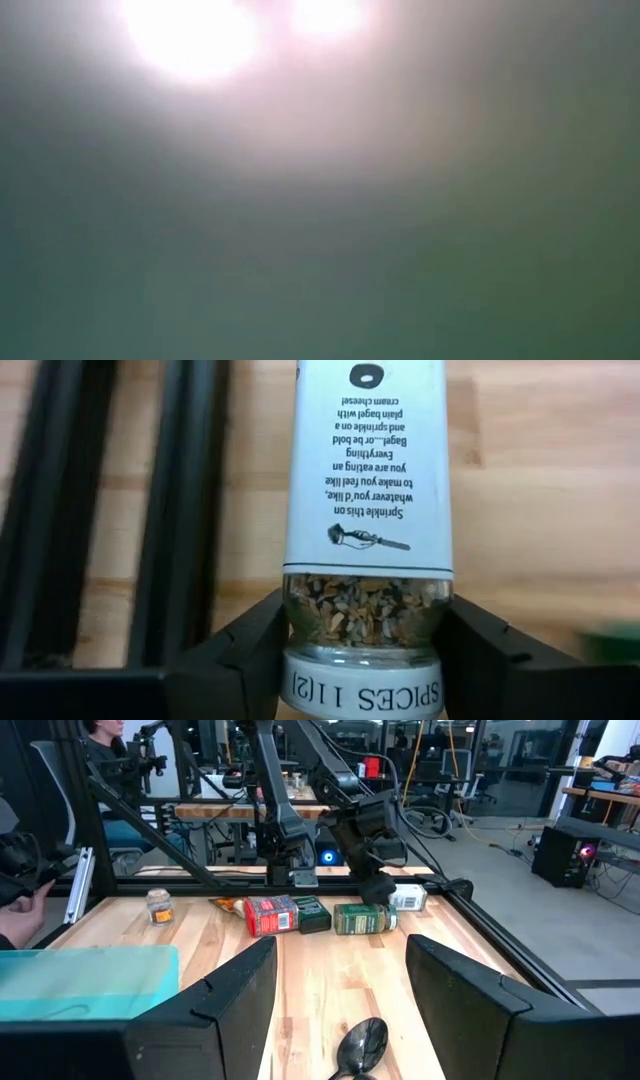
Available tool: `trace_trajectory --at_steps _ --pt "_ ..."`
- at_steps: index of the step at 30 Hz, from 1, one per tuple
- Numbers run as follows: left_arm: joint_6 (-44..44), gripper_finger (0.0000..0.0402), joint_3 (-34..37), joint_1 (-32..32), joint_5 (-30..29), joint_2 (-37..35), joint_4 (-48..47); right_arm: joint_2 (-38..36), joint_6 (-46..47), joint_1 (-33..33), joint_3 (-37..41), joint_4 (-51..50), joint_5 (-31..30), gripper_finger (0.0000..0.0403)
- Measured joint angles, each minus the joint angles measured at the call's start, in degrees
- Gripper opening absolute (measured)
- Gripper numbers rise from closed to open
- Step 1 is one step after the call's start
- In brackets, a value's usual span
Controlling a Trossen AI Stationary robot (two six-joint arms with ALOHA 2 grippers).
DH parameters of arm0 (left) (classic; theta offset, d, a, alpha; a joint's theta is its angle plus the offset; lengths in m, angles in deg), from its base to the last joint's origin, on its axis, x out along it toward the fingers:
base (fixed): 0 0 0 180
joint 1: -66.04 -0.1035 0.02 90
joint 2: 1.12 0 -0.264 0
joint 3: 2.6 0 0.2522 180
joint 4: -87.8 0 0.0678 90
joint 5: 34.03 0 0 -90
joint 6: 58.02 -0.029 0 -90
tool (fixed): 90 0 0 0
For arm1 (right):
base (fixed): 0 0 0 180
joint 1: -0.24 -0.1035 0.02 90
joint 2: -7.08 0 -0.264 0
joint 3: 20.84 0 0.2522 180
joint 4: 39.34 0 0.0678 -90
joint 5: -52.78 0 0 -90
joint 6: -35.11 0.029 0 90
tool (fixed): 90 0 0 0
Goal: Pick & Place Food Item
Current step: Put the white seasoning bottle into the green bin
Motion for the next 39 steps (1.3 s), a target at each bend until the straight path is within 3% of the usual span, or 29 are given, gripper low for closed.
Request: trace_trajectory --at_steps 12,20,29,34,39 --pt "-0.8 0.0187 -20.6 0.0 7.8 0.0 -29.4 0.0 0.0 0.0 0.0 0.0 0.0 0.0221" --pt "-0.1 0.0198 -32.0 0.1 23.6 0.0 -40.0 0.0 0.0 0.0 0.0 0.0 0.0 0.0221" --pt "13.3 0.0189 -37.1 4.4 37.6 0.2 -51.0 0.0 0.0 0.0 0.0 0.0 0.0 0.0221" --pt "23.3 0.0204 -37.1 12.3 45.8 0.2 -51.6 0.0 0.0 0.0 0.0 0.0 0.0 0.0221" --pt "37.3 0.0187 -37.9 22.2 50.8 0.2 -51.0 0.0 0.0 0.0 0.0 0.0 0.0 0.0221"
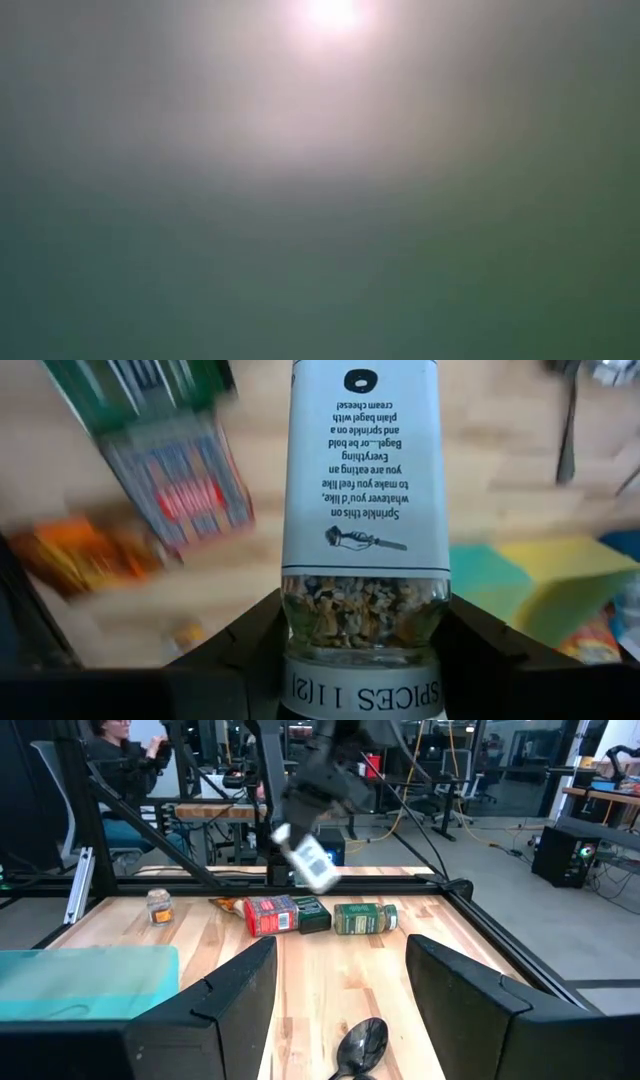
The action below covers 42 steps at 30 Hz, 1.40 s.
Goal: Pick & Place Food Item
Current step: Put the white seasoning bottle into the green bin
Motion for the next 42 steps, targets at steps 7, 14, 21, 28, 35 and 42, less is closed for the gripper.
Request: trace_trajectory --at_steps 7,14,21,28,35,42 --pt "21.9 0.0197 -1.5 12.4 6.1 0.0 10.6 0.0 0.0 0.0 0.0 0.0 0.0 0.0221" --pt "37.4 0.0188 -1.6 20.6 8.9 0.6 20.7 0.0 0.0 0.0 0.0 0.0 0.0 0.0221" --pt "39.9 0.0200 -1.6 25.4 12.9 5.3 28.6 0.0 0.0 0.0 0.0 0.0 0.0 0.0221" --pt "41.0 0.0192 -1.6 28.9 17.3 11.4 34.8 0.0 0.0 0.0 0.0 0.0 0.0 0.0221" --pt "47.2 0.0202 -1.6 33.3 20.6 16.6 44.7 0.0 0.0 0.0 0.0 0.0 0.0 0.0221" --pt "47.8 0.0197 -1.6 34.0 21.3 19.8 45.3 0.0 0.0 0.0 0.0 -0.1 0.0 0.0221"
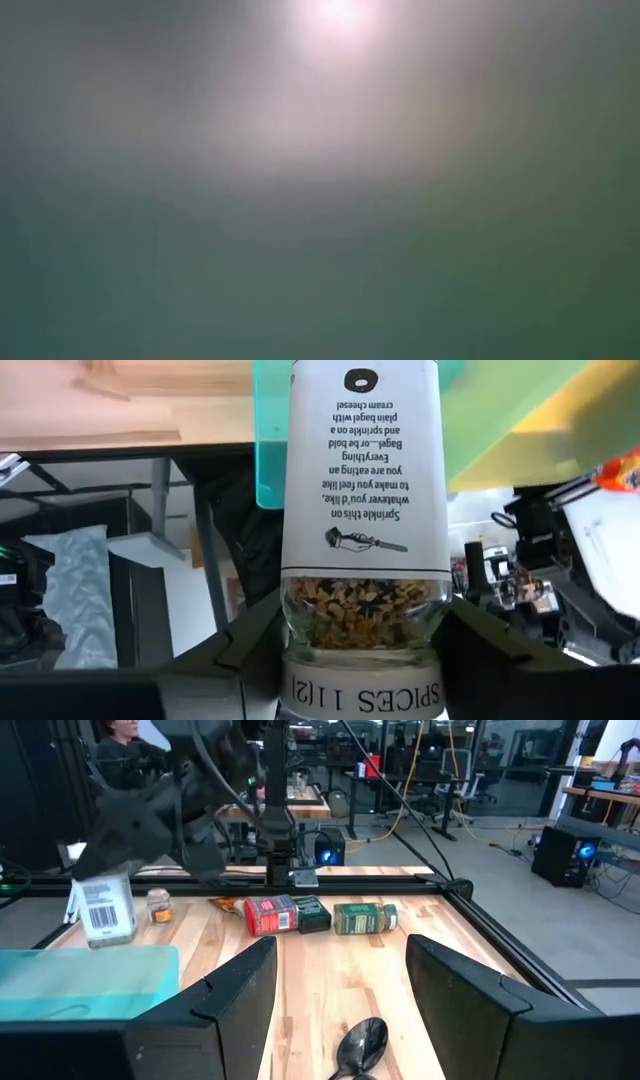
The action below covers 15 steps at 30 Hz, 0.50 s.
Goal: Pick & Place Food Item
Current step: Put the white seasoning bottle into the green bin
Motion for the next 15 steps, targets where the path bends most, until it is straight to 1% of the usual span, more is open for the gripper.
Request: trace_trajectory --at_steps 4,8,11,15 --pt "1.1 0.0190 0.0 -0.2 1.1 1.6 0.0 0.0 0.0 0.0 0.0 0.0 0.0 0.0221" --pt "1.1 0.0205 0.0 -1.0 3.0 3.7 0.1 0.0 0.0 0.0 0.0 0.0 0.0 0.0221" --pt "0.1 0.0211 0.0 -1.8 3.5 5.2 0.4 0.0 0.0 0.0 0.0 -0.1 0.0 0.0221" --pt "-2.7 0.0207 0.0 -3.4 5.0 7.3 0.7 0.0 0.0 0.0 0.0 -0.1 0.0 0.0221"
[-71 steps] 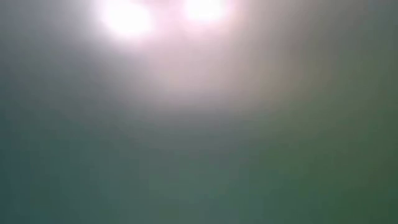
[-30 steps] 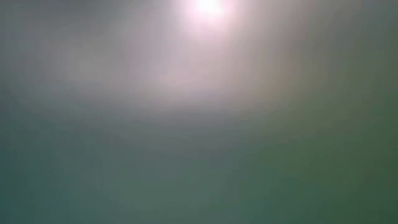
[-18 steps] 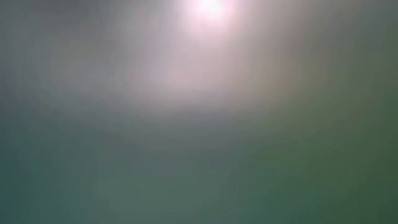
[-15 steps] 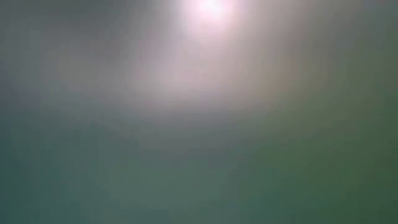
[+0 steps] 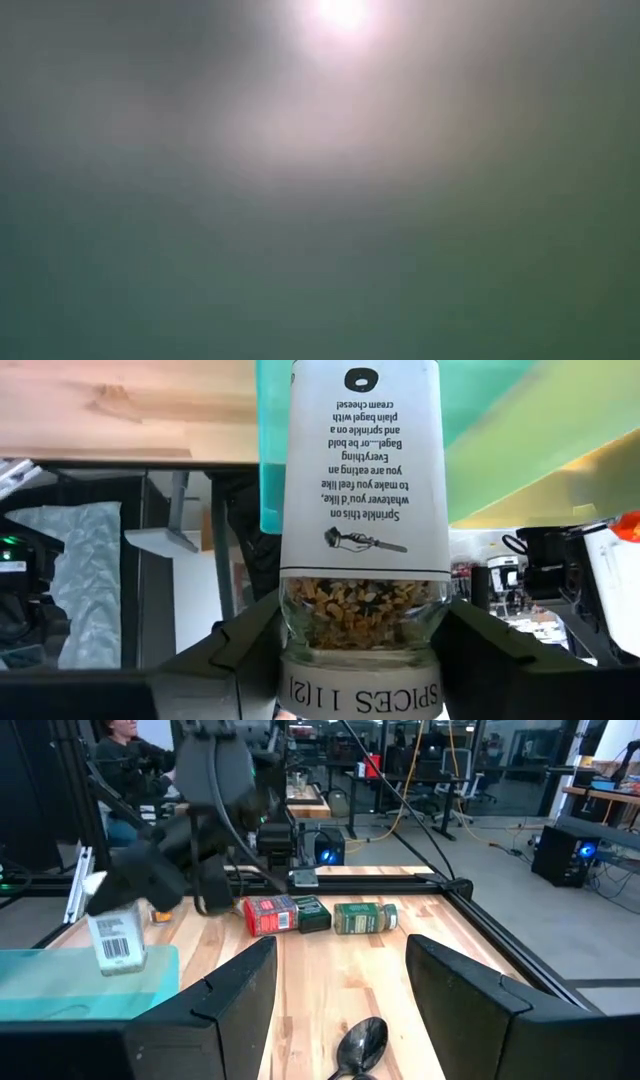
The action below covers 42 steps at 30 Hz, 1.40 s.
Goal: Pick & Place Food Item
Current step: Put the white seasoning bottle into the green bin
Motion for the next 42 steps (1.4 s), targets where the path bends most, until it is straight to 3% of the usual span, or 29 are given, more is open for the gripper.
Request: trace_trajectory --at_steps 11,42 --pt "-6.5 0.0206 0.0 -2.3 6.8 6.2 0.2 0.0 0.0 0.0 0.0 0.0 0.0 0.0221" --pt "-5.3 0.0214 3.4 -3.3 3.5 6.7 1.1 0.0 0.0 0.0 0.0 0.0 0.0 0.0221"
